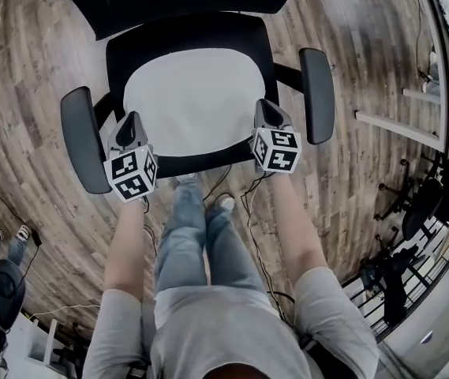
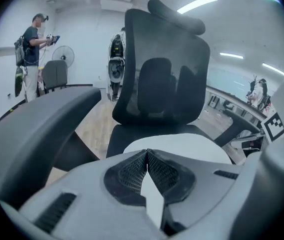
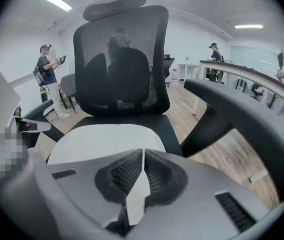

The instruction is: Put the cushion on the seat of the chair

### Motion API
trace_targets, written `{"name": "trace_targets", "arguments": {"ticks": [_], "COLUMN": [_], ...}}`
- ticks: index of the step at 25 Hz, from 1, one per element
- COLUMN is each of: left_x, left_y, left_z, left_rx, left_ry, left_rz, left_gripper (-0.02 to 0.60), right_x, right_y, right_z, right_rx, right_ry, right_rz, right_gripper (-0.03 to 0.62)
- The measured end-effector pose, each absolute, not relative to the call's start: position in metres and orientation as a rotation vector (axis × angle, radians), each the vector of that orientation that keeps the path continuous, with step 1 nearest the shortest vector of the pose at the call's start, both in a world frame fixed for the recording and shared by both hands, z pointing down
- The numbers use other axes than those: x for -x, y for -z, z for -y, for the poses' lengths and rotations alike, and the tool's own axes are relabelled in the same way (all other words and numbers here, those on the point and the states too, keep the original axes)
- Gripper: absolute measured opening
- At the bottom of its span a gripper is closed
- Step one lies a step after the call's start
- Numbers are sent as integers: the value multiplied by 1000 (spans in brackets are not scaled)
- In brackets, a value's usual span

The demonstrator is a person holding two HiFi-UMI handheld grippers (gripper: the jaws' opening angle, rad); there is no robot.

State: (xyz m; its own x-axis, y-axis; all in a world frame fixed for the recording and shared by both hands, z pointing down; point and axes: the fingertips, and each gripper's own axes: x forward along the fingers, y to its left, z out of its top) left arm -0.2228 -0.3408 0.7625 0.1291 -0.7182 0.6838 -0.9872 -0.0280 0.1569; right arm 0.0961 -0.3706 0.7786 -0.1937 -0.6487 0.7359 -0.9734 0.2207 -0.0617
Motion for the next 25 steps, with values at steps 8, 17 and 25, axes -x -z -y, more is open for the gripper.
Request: {"name": "trace_targets", "arguments": {"ticks": [8, 17, 25], "left_x": [199, 177, 161], "left_y": [-711, -635, -566], "left_z": [319, 287, 253], "left_rx": [-1979, -2077, -2135], "left_ry": [-550, -436, -338], "left_rz": [1624, 1667, 1700], "left_gripper": [11, 11, 11], "right_x": [-76, -71, -71], "right_y": [-728, -653, -583], "right_z": [351, 317, 283], "right_rx": [-1487, -1489, -1457], "right_ry": [-665, -527, -461], "right_rz": [2060, 2174, 2288], "right_gripper": [20, 20, 20]}}
